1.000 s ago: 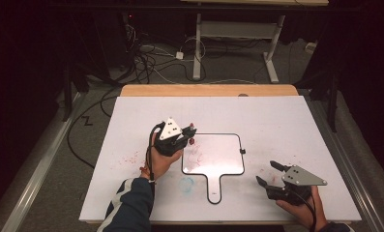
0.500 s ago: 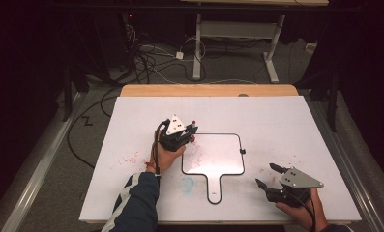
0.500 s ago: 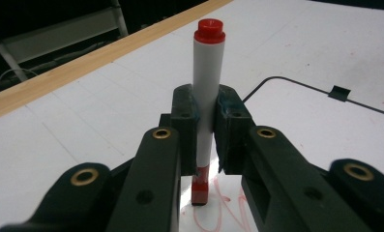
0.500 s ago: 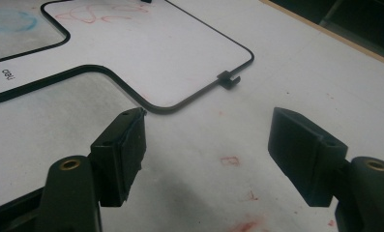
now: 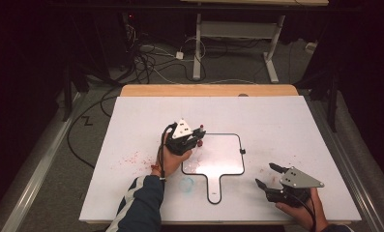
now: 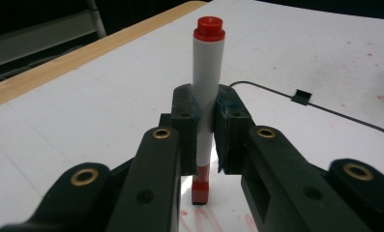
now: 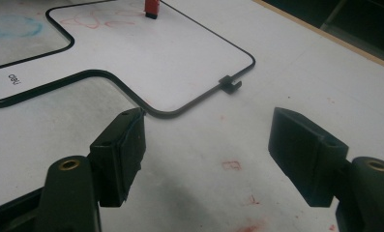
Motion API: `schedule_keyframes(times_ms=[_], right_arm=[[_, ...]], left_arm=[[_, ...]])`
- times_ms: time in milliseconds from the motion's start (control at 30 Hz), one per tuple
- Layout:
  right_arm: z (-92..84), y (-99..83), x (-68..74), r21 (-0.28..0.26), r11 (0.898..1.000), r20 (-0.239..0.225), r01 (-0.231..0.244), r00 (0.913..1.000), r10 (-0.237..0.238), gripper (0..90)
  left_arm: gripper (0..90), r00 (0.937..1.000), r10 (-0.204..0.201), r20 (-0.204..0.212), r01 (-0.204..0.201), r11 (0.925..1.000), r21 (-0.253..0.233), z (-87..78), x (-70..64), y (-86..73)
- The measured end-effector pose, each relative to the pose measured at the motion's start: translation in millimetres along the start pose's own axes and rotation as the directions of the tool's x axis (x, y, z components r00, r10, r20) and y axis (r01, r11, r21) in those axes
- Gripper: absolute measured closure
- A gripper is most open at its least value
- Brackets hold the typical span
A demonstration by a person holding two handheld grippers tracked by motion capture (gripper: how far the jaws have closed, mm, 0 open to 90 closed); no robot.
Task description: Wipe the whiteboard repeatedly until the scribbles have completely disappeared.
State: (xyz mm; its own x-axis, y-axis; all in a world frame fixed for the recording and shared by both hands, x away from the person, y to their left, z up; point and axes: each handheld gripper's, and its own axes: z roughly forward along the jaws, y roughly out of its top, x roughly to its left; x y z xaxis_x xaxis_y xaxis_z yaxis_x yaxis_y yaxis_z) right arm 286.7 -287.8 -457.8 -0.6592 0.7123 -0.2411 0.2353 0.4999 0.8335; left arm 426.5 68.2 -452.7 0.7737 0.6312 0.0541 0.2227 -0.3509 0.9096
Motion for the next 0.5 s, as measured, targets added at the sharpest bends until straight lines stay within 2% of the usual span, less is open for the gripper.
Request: schedule_keyframes(times_ms=[67, 100, 133, 233, 267, 300, 333, 367, 400, 433, 500], right_arm=[[-0.9, 0.2, -0.1, -0.004, 1.000, 0.000, 0.000, 1.0000, 0.000, 30.1], [-1.2, 0.3, -0.3, -0.005, 1.000, 0.003, 0.000, 1.0000, 0.000, 30.1], [-1.5, 0.4, -0.5, -0.005, 1.000, 0.005, -0.002, 1.0000, 0.002, 30.1], [-1.7, 0.1, -0.9, -0.007, 1.000, 0.005, -0.002, 1.0000, 0.002, 30.1], [-1.9, 0.1, -1.0, -0.008, 1.000, 0.003, -0.003, 1.0000, 0.003, 30.1], [-1.9, 0.1, -1.0, -0.007, 1.000, 0.004, -0.002, 1.0000, 0.002, 30.1], [-2.0, 0.1, -1.1, -0.008, 1.000, 0.004, -0.001, 1.0000, 0.001, 30.1], [-2.1, 0.2, -1.2, -0.009, 1.000, 0.004, -0.003, 1.0000, 0.003, 30.1], [-2.1, 0.4, -1.3, -0.009, 1.000, 0.005, -0.001, 1.0000, 0.001, 30.0], [-2.3, 0.5, -0.9, -0.009, 1.000, 0.003, -0.003, 1.0000, 0.003, 30.0], [-2.5, 0.7, -0.6, -0.008, 1.000, 0.002, -0.002, 1.0000, 0.002, 30.0]], left_arm=[[78.9, 1.0000, 0.001, -0.001, -0.001, 1.0000, -0.010, -0.5, 7.9, -0.6], [78.9, 0.9994, -0.017, -0.031, 0.017, 0.9998, 0.006, -2.6, 9.5, -1.5], [78.9, 0.9989, -0.022, -0.042, 0.023, 0.9996, 0.014, -4.4, 12.0, -2.2], [78.8, 0.9974, -0.067, -0.024, 0.067, 0.9977, 0.003, -7.6, 16.6, -5.4], [78.9, 0.9976, -0.068, -0.014, 0.069, 0.9976, 0.002, -7.5, 15.5, -5.4], [78.9, 0.9977, -0.068, 0.005, 0.068, 0.9977, 0.000, -6.7, 13.5, -4.9], [78.9, 0.9982, -0.048, 0.036, 0.048, 0.9988, -0.011, -4.4, 11.3, -3.7], [78.8, 0.9985, -0.032, 0.044, 0.033, 0.9994, -0.009, -3.0, 7.3, -2.4], [78.8, 0.9980, -0.044, 0.045, 0.044, 0.9990, 0.009, -3.2, 1.5, -1.8], [78.8, 0.9974, -0.034, 0.064, 0.033, 0.9994, 0.011, -2.1, -2.8, -0.7], [78.8, 0.9973, -0.011, 0.073, 0.009, 0.9998, 0.016, -1.2, -9.4, 1.0]])
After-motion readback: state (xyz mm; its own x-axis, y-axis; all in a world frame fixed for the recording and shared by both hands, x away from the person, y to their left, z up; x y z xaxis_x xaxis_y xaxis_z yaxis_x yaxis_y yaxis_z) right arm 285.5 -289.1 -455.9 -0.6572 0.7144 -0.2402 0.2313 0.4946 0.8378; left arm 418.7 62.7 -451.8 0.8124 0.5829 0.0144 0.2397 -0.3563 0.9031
